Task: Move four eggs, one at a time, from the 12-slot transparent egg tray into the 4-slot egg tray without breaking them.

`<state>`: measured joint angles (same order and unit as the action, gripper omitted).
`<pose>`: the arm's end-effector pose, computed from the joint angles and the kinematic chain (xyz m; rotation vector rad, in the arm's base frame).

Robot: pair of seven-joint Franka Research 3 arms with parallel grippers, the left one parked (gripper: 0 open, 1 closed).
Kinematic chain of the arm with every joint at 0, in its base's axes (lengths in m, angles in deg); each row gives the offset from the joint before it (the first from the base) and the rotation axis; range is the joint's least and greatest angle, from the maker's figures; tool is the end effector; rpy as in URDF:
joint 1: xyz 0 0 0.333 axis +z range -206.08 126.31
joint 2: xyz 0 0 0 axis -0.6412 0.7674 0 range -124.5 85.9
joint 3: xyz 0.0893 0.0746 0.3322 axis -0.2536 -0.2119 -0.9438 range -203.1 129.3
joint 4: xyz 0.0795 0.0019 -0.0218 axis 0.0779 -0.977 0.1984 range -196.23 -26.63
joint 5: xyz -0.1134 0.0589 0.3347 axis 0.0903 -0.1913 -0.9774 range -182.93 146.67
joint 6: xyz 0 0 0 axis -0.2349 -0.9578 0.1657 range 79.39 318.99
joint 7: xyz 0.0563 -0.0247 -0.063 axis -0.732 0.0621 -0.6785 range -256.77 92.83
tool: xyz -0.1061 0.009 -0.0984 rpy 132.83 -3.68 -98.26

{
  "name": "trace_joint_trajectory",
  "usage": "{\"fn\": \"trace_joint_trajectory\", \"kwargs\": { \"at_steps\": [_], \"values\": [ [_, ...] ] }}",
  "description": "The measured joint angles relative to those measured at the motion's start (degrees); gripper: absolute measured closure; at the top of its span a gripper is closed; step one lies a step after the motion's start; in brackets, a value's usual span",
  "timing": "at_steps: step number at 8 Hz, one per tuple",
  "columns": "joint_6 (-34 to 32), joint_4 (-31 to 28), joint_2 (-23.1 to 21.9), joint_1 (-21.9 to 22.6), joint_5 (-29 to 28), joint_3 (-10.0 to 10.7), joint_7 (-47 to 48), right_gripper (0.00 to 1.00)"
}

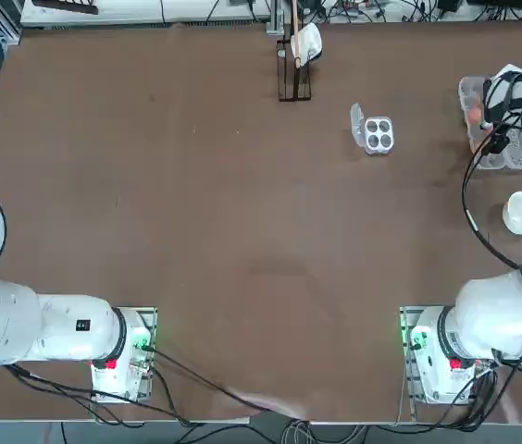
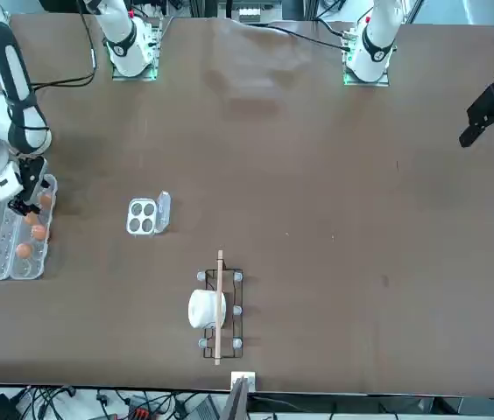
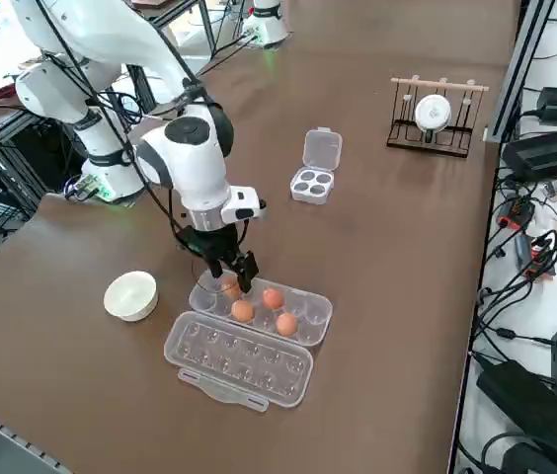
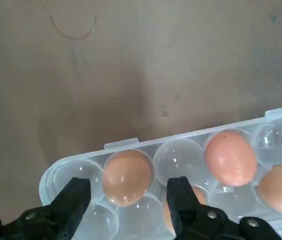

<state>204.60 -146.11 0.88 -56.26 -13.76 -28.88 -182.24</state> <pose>0.5096 -0.2298 0.2539 2.3224 1.9547 -0.0669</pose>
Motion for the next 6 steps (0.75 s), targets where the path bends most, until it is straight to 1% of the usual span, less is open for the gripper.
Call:
{"fn": "trace_joint_trajectory", "kwargs": {
  "at_steps": [4, 6],
  "values": [
    [0.7, 0.0, 1.5, -0.5, 0.0, 0.0, -0.3, 0.11],
    [0.8, 0.0, 1.9, -0.7, 0.0, 0.0, -0.4, 0.15]
  ]
}}
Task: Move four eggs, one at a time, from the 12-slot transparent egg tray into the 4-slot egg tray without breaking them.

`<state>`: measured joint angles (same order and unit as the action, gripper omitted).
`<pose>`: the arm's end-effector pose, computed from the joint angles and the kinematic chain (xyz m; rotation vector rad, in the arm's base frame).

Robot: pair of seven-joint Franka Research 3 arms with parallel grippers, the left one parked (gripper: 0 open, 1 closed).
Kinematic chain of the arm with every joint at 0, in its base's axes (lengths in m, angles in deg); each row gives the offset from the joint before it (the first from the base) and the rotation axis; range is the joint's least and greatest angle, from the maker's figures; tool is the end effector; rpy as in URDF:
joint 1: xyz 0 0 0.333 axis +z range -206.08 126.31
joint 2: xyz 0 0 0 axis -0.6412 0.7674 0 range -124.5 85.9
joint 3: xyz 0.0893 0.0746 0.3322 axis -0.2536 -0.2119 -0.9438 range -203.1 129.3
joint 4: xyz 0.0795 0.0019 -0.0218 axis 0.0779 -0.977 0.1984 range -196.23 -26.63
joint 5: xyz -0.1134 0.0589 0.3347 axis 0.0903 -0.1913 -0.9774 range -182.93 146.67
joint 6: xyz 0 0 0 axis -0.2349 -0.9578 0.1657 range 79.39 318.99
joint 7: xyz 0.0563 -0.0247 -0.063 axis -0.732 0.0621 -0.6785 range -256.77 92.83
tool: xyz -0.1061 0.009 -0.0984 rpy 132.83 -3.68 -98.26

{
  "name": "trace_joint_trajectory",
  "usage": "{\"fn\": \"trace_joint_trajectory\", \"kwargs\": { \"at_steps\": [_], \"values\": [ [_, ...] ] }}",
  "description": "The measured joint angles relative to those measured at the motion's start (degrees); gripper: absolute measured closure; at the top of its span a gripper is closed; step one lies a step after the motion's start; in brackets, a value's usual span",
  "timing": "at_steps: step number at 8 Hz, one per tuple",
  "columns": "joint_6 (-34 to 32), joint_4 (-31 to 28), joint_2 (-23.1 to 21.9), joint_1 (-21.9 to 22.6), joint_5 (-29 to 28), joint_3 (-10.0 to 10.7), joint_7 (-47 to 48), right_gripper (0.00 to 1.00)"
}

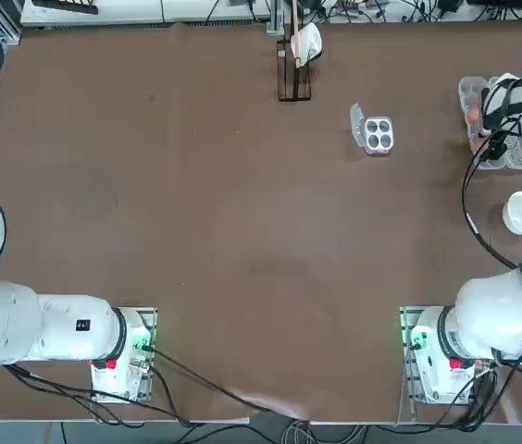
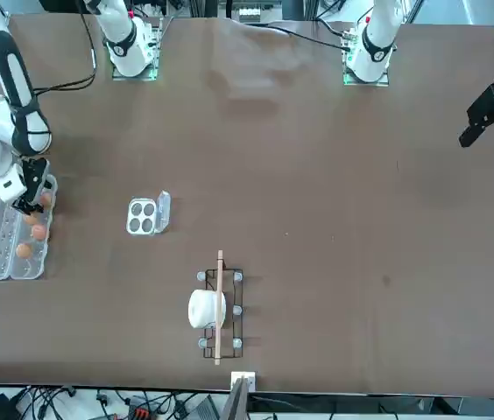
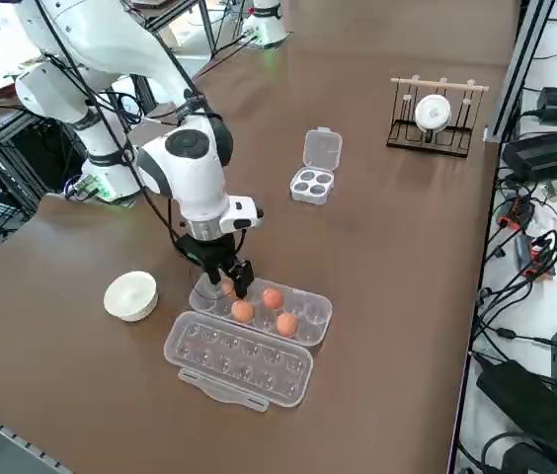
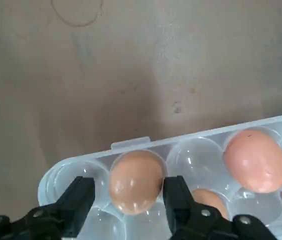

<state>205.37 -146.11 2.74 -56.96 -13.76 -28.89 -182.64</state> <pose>0.5058 -0.2356 0.2372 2.3371 1.9612 -0.0856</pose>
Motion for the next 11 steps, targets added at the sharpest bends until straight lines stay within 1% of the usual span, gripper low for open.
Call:
{"fn": "trace_joint_trajectory", "kwargs": {
  "at_steps": [1, 2, 4, 10, 11],
  "values": [
    [0.1, 0.0, 0.0, 0.0, 0.0, 0.0, 0.0, 0.19],
    [0.3, 0.0, 0.0, 0.0, 0.0, -0.1, -0.1, 0.25],
    [0.3, 0.1, 0.0, 0.0, 0.0, -0.2, -0.1, 0.28],
    [0.1, 1.0, 1.0, -0.1, 0.0, -0.9, -0.5, 0.28],
    [0.0, 1.1, 1.0, -0.1, 0.0, -0.9, -0.9, 0.30]
  ]
}}
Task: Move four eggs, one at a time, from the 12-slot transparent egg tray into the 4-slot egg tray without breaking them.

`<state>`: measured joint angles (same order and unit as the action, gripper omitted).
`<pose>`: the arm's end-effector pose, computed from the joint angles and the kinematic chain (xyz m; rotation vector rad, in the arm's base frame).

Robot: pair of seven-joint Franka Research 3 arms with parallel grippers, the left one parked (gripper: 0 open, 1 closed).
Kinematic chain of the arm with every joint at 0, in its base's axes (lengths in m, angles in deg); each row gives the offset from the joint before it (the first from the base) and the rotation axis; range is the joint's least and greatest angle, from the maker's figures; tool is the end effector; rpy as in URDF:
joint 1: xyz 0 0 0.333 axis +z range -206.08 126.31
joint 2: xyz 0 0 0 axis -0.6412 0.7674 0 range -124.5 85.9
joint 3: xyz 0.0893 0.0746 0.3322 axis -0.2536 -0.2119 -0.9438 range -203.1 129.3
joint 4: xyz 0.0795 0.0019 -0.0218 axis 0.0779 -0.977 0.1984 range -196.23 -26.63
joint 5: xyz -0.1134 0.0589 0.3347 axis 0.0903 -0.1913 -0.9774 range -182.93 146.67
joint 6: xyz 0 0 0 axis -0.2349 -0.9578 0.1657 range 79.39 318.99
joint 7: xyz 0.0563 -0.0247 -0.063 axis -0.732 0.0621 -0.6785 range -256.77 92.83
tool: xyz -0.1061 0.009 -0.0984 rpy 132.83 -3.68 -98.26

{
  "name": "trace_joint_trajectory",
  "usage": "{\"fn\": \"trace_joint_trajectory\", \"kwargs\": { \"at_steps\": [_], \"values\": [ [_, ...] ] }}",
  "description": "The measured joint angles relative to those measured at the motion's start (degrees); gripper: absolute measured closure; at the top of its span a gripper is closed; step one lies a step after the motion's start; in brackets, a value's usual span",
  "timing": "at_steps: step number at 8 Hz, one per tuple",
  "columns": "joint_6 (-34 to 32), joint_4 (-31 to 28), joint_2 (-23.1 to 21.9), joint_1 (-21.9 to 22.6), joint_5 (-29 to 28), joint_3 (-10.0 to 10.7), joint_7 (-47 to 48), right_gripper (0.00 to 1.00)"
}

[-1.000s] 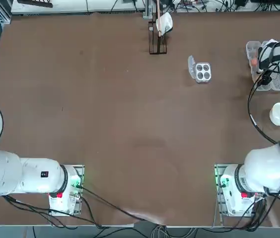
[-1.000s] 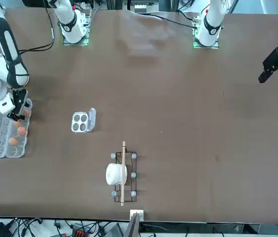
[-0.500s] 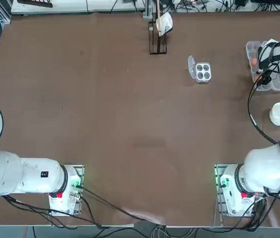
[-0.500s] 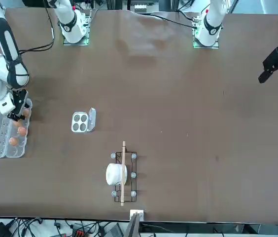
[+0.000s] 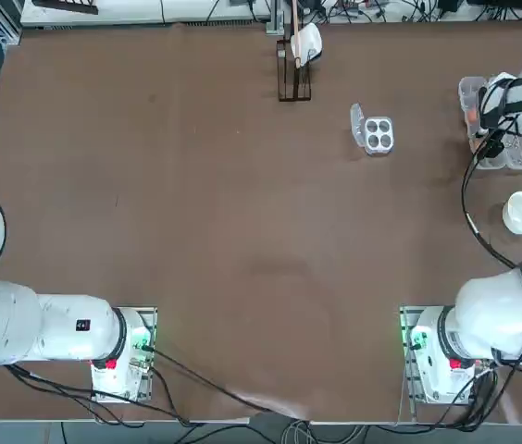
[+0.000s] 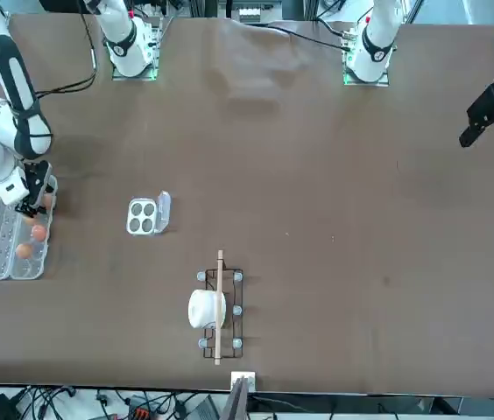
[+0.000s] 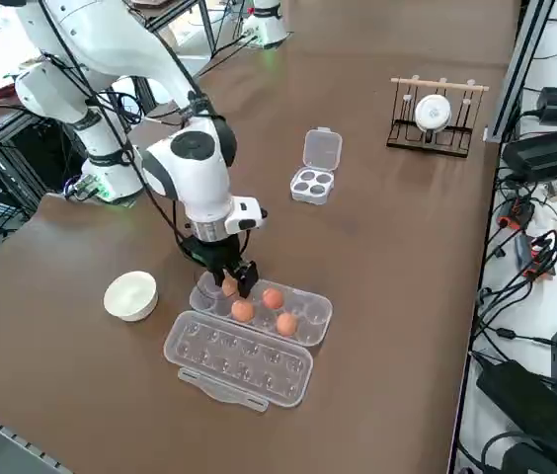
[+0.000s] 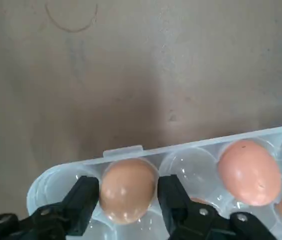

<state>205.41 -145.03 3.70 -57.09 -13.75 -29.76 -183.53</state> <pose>0.5142 -0.2313 0.2341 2.3090 1.9940 -0.0793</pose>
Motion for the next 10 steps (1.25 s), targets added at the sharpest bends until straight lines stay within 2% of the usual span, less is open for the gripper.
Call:
{"fn": "trace_joint_trajectory", "kwargs": {
  "at_steps": [1, 2, 3, 7, 10],
  "values": [
    [-0.1, 0.0, 0.0, 0.0, 0.0, 0.0, -0.3, 0.30],
    [-0.4, 0.2, -0.4, 0.0, 0.1, 0.0, -1.0, 0.39],
    [-0.7, 0.3, -0.4, -0.1, 0.0, 0.0, -1.0, 0.42],
    [-6.0, 3.4, -0.4, -0.2, -2.0, -0.1, -1.0, 0.42],
    [-11.6, 5.4, -4.6, -0.4, -2.4, -0.1, -1.0, 0.42]
  ]
}}
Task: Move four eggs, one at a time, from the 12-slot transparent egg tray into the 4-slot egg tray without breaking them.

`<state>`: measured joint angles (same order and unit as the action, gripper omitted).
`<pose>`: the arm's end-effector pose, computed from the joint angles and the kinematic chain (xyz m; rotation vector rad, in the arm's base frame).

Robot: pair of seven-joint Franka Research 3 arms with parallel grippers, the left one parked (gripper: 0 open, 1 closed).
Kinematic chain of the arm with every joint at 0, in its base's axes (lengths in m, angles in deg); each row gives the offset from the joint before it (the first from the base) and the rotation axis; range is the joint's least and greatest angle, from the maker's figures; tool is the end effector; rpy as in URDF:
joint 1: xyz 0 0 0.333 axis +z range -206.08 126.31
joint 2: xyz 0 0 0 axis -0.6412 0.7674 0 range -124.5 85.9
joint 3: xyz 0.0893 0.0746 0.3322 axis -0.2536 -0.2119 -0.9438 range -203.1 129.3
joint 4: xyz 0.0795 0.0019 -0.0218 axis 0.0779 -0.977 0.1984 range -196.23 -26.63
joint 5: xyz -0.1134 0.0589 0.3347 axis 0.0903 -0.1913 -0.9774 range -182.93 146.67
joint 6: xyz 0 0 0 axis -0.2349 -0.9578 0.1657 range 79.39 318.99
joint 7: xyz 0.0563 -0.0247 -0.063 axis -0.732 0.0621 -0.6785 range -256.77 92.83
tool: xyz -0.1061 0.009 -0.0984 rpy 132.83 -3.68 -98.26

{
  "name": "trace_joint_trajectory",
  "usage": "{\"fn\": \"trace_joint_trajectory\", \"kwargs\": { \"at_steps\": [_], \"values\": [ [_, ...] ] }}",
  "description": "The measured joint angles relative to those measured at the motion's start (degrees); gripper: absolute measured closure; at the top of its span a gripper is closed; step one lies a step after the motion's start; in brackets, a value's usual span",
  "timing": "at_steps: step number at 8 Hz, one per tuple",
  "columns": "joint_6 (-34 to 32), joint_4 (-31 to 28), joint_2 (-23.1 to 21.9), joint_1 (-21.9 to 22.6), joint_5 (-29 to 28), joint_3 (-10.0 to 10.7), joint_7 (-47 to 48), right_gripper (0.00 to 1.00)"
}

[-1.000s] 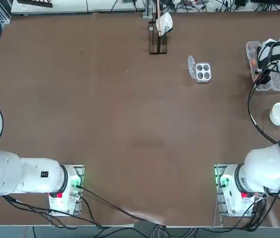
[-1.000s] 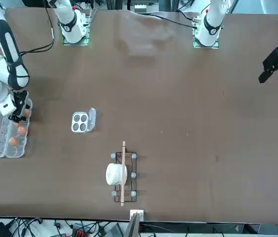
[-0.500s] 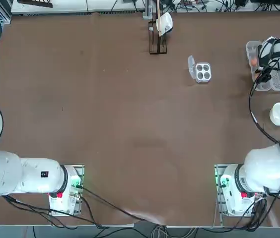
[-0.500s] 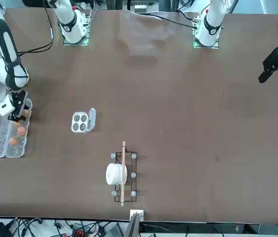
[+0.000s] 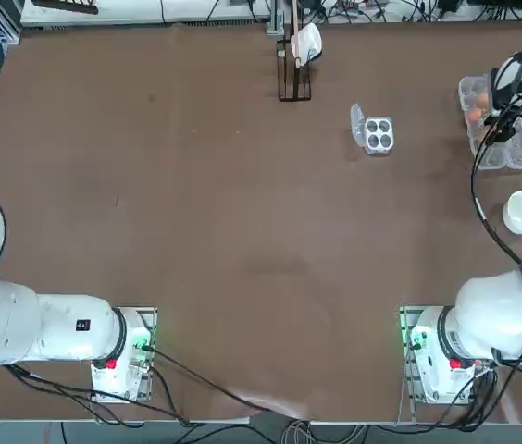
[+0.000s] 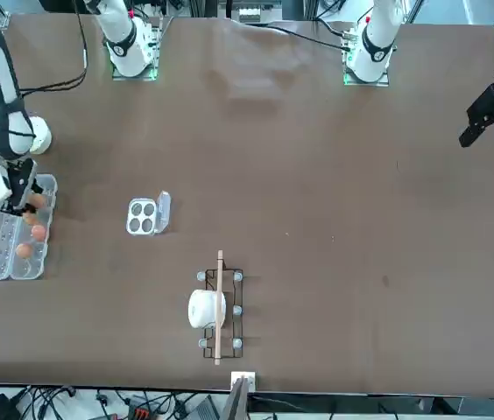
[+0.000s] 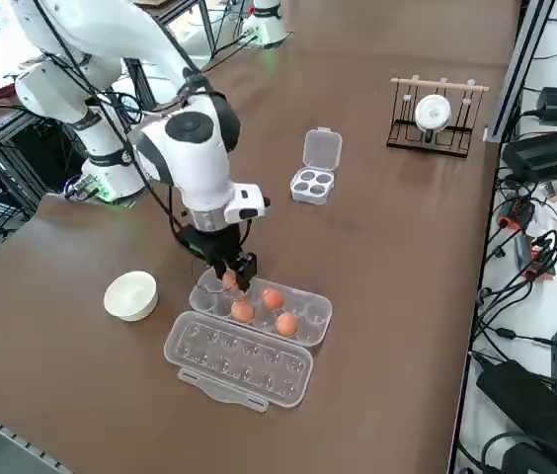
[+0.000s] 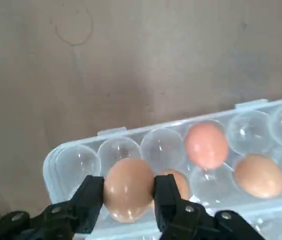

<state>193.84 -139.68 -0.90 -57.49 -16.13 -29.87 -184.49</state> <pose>0.5234 -0.2388 0.2951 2.3697 1.9801 -0.0657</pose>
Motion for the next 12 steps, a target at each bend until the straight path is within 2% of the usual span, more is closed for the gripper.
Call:
{"fn": "trace_joint_trajectory", "kwargs": {
  "at_steps": [2, 3, 4, 6, 8, 10, 12],
  "values": [
    [-7.0, 1.0, -5.4, 0.1, -1.5, -0.4, 2.2, 0.42],
    [-10.6, 1.2, -8.6, 0.7, -2.2, -0.8, 6.3, 0.42],
    [-13.4, 1.2, -11.1, 2.1, -2.3, -1.1, 12.2, 0.42],
    [-15.9, 0.9, -13.2, 6.7, -2.5, -1.5, 26.6, 0.42],
    [-17.6, 0.5, -13.4, 13.2, -2.6, -1.7, 44.9, 0.42],
    [-18.1, -0.2, -13.4, 22.4, -2.6, -1.9, 65.0, 0.42],
    [-17.7, -1.3, -13.3, 29.7, -2.6, -2.1, 78.6, 0.42]
  ]
}}
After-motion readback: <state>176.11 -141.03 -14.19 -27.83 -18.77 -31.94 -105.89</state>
